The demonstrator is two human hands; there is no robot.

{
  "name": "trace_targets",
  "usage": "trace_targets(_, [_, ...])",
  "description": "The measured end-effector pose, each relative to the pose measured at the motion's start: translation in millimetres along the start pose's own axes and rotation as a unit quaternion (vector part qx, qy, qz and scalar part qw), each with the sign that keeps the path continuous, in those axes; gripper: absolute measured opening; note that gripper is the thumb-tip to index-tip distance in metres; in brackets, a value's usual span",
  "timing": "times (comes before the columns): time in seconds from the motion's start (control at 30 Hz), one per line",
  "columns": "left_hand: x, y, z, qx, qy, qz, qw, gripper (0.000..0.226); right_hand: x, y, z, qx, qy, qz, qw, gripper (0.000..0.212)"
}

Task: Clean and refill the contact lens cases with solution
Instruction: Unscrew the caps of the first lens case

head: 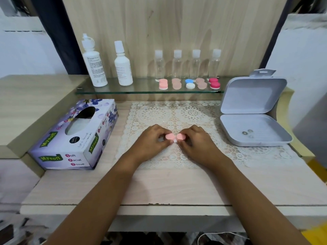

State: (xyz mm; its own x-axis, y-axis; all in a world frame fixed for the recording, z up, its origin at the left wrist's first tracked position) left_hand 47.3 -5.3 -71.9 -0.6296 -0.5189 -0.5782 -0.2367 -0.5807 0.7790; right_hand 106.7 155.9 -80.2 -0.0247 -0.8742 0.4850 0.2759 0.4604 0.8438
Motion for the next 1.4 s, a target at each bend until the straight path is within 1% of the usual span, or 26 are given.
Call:
trace_targets(0.33, [0.0,-1.2,-0.1,-0.038,-0.02,0.007,0.999,0.028,-0.9,-2.0,0.3,-0.005,0.018,-0.018,1.0,0.03])
trace_targets(0.6, [-0.2,-2.1,-0.5,-0.049,-0.026,0.008,0.998,0.028,-0.6,-2.7,0.8,-0.007,0.021,-0.022,1.0,0.029])
trace_targets(0.7, [0.3,-2.5,-0.9,-0.036,-0.028,0.006,0.999,0.03,-1.2,-3.0,0.6,-0.008,0.021,-0.017,1.0,0.029])
trace_targets(0.83, [0.2,-4.9,-0.5,0.017,-0.041,0.038,0.998,0.042,-1.0,-2.5,0.2,-0.01,0.022,-0.012,1.0,0.028])
trace_targets(1.0, [-0.5,-2.6,-1.0,0.001,-0.054,0.016,0.998,0.03,-0.7,-2.2,-0.3,0.0,0.018,-0.018,1.0,0.03])
trace_targets(1.13, [0.3,-2.8,-1.5,-0.011,-0.065,0.008,0.998,0.028,-0.5,-1.8,-0.3,0.006,0.016,-0.022,1.0,0.029])
trace_targets(1.3, [1.3,-3.2,-2.0,-0.024,-0.068,0.014,0.997,0.03,1.3,-0.6,-1.1,0.013,0.008,-0.02,1.0,0.041])
trace_targets(1.4, [0.8,-3.6,-2.4,-0.03,-0.069,0.012,0.997,0.03,1.4,-0.4,-1.2,0.013,0.006,-0.022,1.0,0.034])
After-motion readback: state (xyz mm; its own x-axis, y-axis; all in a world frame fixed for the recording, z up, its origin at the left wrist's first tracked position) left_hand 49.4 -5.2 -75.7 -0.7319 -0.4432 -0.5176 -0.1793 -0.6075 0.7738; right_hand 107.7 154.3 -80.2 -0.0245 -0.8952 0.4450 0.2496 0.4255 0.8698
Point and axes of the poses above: each hand's wrist, its own z-axis towards the middle knuckle, its own y-axis out of the back of the hand, x = y × z, the point moved 1 cm from there along z, towards the middle knuckle, and after that the axes turned 7 degrees about -y, right-handed, at the moved point
